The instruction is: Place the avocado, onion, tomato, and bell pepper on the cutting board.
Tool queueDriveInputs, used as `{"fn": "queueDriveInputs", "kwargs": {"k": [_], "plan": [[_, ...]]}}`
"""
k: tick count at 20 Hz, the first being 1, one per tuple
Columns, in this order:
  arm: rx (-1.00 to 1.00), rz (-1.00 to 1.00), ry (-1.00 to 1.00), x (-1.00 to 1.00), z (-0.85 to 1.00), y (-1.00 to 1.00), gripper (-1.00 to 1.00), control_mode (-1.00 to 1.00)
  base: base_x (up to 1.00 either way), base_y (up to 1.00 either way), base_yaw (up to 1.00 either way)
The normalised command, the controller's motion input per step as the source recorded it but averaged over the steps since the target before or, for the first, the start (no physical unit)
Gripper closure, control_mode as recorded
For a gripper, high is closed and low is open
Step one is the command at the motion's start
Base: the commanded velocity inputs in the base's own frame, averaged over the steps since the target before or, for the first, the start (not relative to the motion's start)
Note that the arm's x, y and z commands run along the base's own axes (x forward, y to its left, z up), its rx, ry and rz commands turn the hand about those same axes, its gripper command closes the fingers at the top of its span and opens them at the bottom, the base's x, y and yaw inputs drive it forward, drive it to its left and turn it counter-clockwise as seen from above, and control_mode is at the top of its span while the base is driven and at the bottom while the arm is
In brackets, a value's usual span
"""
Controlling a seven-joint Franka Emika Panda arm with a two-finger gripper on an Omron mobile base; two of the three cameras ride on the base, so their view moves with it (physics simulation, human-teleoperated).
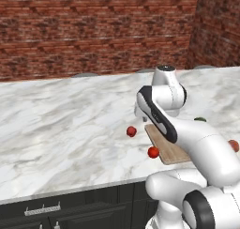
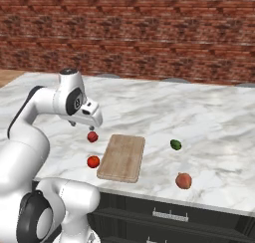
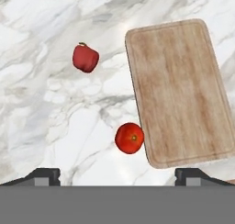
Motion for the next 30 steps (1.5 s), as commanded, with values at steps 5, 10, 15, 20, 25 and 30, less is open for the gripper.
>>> {"fn": "queueDriveInputs", "kwargs": {"k": [5,10,15,20,25,30], "plan": [[0.00,-0.03,0.00,-0.01,-0.32,-0.09,-1.00,-1.00,0.00,0.00,0.00],[0.00,-0.06,0.02,0.00,-0.35,-0.13,-1.00,-1.00,0.00,0.00,0.00],[0.02,-0.08,0.17,0.00,-0.26,-0.21,-1.00,-1.00,0.00,0.00,0.00],[0.02,-0.04,0.12,0.00,-0.24,-0.02,-1.00,-1.00,0.00,0.00,0.00],[0.00,0.00,0.00,0.01,-0.18,0.08,-1.00,-1.00,0.00,0.00,0.00],[0.00,0.00,0.00,0.04,-0.26,0.00,-1.00,-1.00,0.00,0.00,0.00]]}}
